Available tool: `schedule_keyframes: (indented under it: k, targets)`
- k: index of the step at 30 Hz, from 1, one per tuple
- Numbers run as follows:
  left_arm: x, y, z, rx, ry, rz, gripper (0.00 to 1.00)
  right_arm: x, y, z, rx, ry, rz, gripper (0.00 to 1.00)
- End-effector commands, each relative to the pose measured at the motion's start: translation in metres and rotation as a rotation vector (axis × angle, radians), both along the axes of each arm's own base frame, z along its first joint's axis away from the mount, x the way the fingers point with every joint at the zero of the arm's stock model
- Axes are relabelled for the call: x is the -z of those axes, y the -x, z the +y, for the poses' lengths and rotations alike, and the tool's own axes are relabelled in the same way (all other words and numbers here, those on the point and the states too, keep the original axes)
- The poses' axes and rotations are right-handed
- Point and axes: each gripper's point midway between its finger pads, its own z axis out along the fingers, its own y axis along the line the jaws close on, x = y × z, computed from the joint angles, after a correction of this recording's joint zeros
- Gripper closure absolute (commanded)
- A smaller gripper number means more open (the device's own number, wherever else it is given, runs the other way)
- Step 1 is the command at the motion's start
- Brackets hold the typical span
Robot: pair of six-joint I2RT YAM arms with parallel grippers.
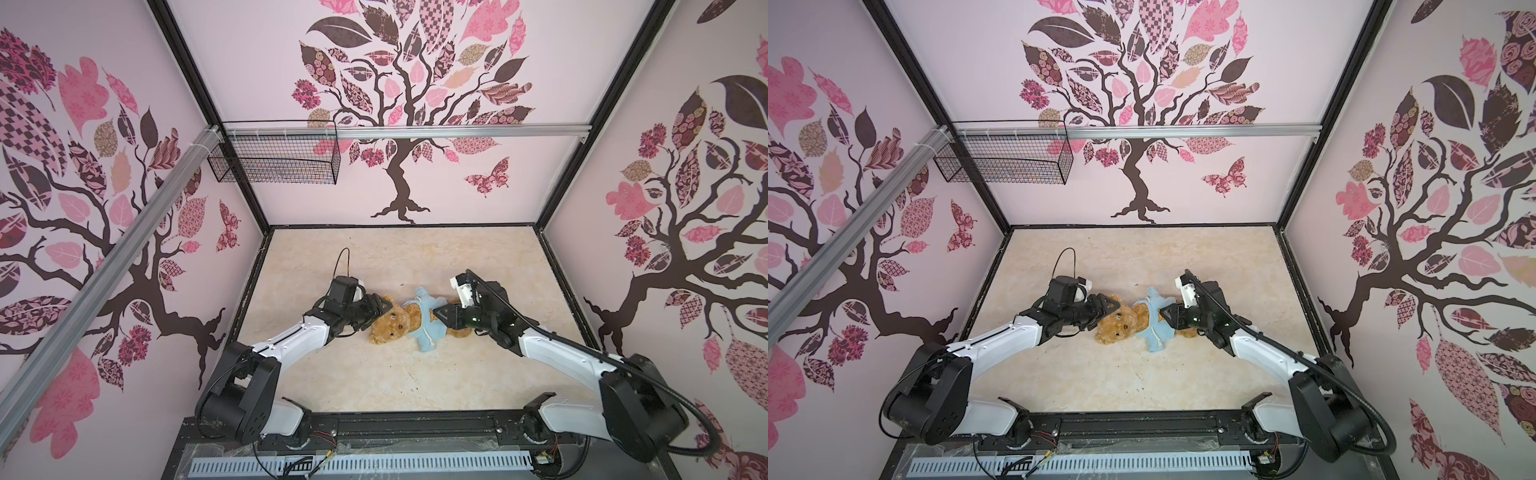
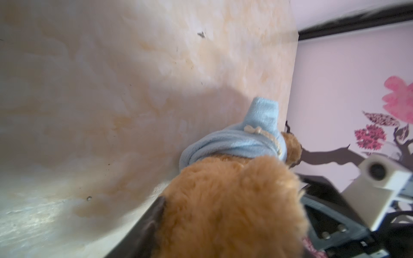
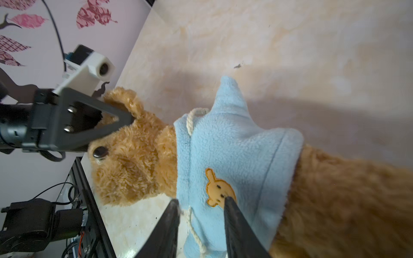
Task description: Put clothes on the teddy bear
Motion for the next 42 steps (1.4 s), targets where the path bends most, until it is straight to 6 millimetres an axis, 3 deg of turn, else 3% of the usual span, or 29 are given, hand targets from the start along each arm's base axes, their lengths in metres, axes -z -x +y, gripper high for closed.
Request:
schedule_keyframes:
  k: [1, 6, 9, 12, 16, 20, 26, 34, 42]
  targets:
    - [-0.022, -0.013, 0.018, -0.007, -0.109, -0.113, 0.06, -0.005, -0.028, 0.017, -0.005, -0.013, -0.02, 0.67]
    - [-0.04, -0.009, 0.054, -0.029, -0.295, -0.216, 0.03, 0.031, -0.062, 0.023, -0.011, -0.018, 0.104, 0.72]
    - [-0.068, 0.0, 0.056, 0.022, -0.369, -0.369, 0.07, 0.045, -0.077, 0.026, -0.018, -0.064, 0.18, 0.73]
    - [-0.095, 0.018, 0.025, 0.222, -0.473, -0.649, 0.13, 0.049, -0.087, 0.029, -0.043, -0.112, 0.226, 0.73]
    - [-0.115, 0.06, -0.033, 0.611, -0.581, -1.042, 0.16, 0.036, -0.09, 0.031, -0.07, -0.147, 0.209, 0.71]
    - [-0.105, 0.085, -0.068, 0.984, -0.71, -1.308, 0.13, 0.03, -0.092, 0.032, -0.075, -0.177, 0.204, 0.71]
    - [-0.079, 0.076, -0.099, 1.303, -0.803, -1.462, 0.13, 0.031, -0.095, 0.035, -0.081, -0.234, 0.226, 0.71]
    - [-0.044, 0.035, -0.134, 1.365, -0.915, -1.556, 0.17, 0.032, -0.101, 0.031, -0.07, -0.285, 0.247, 0.72]
    - [-0.008, 0.006, -0.148, 1.382, -1.007, -1.535, 0.3, 0.036, -0.105, 0.024, -0.053, -0.308, 0.273, 0.72]
